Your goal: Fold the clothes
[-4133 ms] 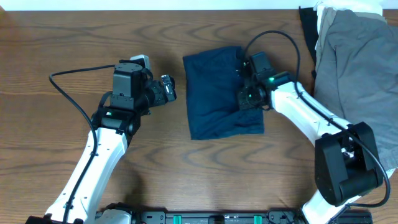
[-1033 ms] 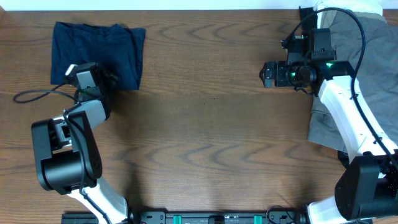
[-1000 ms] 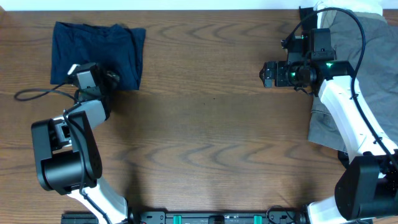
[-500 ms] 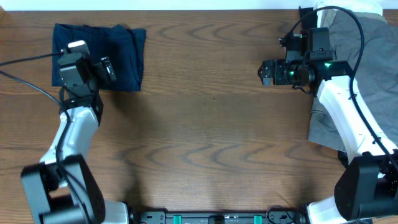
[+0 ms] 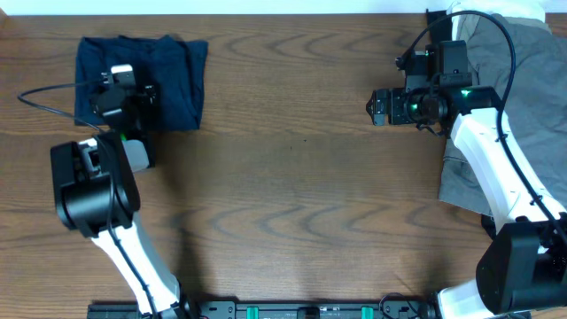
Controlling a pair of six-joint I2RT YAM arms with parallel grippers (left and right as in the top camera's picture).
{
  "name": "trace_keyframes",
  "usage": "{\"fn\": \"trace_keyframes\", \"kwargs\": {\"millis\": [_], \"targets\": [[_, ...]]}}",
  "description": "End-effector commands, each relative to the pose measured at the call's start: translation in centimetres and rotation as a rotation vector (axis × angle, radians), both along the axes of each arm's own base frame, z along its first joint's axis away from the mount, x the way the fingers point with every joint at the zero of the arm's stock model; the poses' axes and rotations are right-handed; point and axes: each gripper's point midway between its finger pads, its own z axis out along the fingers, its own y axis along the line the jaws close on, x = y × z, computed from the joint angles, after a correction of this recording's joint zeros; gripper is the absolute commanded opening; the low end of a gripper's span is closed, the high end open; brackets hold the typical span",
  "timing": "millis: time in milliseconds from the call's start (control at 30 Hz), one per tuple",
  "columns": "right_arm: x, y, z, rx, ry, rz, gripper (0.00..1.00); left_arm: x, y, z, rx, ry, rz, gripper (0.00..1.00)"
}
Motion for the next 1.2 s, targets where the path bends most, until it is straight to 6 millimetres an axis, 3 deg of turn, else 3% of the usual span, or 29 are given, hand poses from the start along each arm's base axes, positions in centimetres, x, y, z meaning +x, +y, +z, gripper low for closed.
{"fn": "trace_keyframes", "kwargs": {"millis": [0,133,233,433,567,667,733,833,1000,1167], "targets": [[-0.1,0.4,-0.3,-0.004,0.003,0.027,0.99,1.7,2.2,0.2,0.044,-0.017,0.033,0.98],[-0.1,0.4,-0.3,-0.004,0.003,0.027,0.99,3.6,2.4,-0.1,0.04,-0.021,0.016,0.98],[-0.1,0.6,-0.2,-0.004,0.002,0.031,0.99,4.3,0.8,-2.8,-0.034,0.091,-0.08,0.98],[-0.3,1.6,-0.2,-0.008,-0.001,0.056,0.99,2.8,-1.0,-6.7,-0.13,0.261,-0.142,0.98],[0.0,1.9,0.0,-0.006,-0.02,0.061,0.98,2.1,-1.2,-6.7,-0.149,0.304,-0.14,0.98],[0.7,2.0,0.7,-0.017,-0.06,0.086,0.99,2.2,-1.1,-2.8,-0.141,0.278,-0.139,0.98],[1.2,2.0,1.7,-0.029,-0.095,0.107,0.99,2.2,-1.1,1.6,-0.121,0.234,-0.137,0.98],[2.3,2.2,4.6,-0.027,-0.162,0.109,0.99,1.3,-1.4,9.0,-0.094,0.164,-0.137,0.98],[2.0,2.1,11.3,-0.036,-0.255,0.131,0.99,-2.8,-2.7,19.4,-0.144,0.058,-0.105,0.98],[-0.3,1.9,17.8,-0.025,-0.355,0.133,0.99,-7.5,-4.2,26.2,-0.128,-0.003,-0.105,0.98]]}}
